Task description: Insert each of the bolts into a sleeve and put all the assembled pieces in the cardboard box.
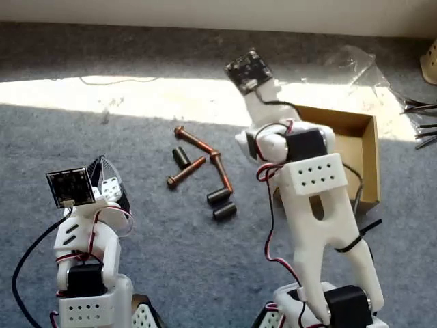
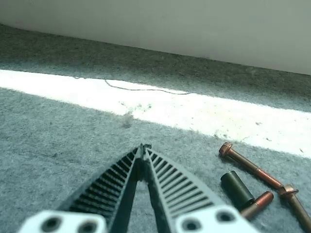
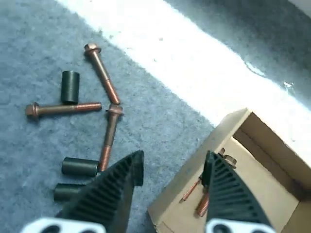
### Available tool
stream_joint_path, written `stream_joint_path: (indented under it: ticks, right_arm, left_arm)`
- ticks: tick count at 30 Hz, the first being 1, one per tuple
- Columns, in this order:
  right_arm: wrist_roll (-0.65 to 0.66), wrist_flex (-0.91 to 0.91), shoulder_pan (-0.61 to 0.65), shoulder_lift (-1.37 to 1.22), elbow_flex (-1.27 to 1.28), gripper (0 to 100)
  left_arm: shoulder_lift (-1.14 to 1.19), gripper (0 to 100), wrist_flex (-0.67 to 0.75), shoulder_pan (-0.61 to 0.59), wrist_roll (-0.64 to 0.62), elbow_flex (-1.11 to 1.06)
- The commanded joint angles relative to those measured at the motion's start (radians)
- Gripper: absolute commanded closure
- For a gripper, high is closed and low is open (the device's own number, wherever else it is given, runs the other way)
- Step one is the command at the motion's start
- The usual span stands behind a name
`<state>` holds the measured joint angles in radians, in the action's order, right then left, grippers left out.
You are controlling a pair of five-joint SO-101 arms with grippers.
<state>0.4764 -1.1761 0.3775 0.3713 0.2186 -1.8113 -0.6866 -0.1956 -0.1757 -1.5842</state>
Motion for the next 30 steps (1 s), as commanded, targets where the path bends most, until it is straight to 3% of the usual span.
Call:
stream_joint_path:
  ticks: [1, 7, 14, 26, 30]
  right_arm:
    - [0.158, -0.039, 0.064, 0.047, 0.03, 82.0]
    - [0.462, -0.039, 0.171, 0.048, 0.229, 82.0]
    - [0.704, -0.044, 0.252, 0.048, 0.354, 82.1]
    - [1.017, -0.047, 0.263, 0.039, 0.469, 82.1]
    - [1.036, -0.038, 0.297, 0.038, 0.489, 82.1]
  left_arm:
    - [-0.012, 99, 0.021, -0.015, 0.006, 0.01]
    - [-0.012, 99, 0.023, -0.071, 0.003, 0.016]
    - [-0.012, 99, 0.023, -0.077, 0.005, 0.016]
    - [-0.012, 99, 0.023, -0.079, 0.005, 0.018]
    - [-0.012, 99, 0.023, -0.079, 0.006, 0.018]
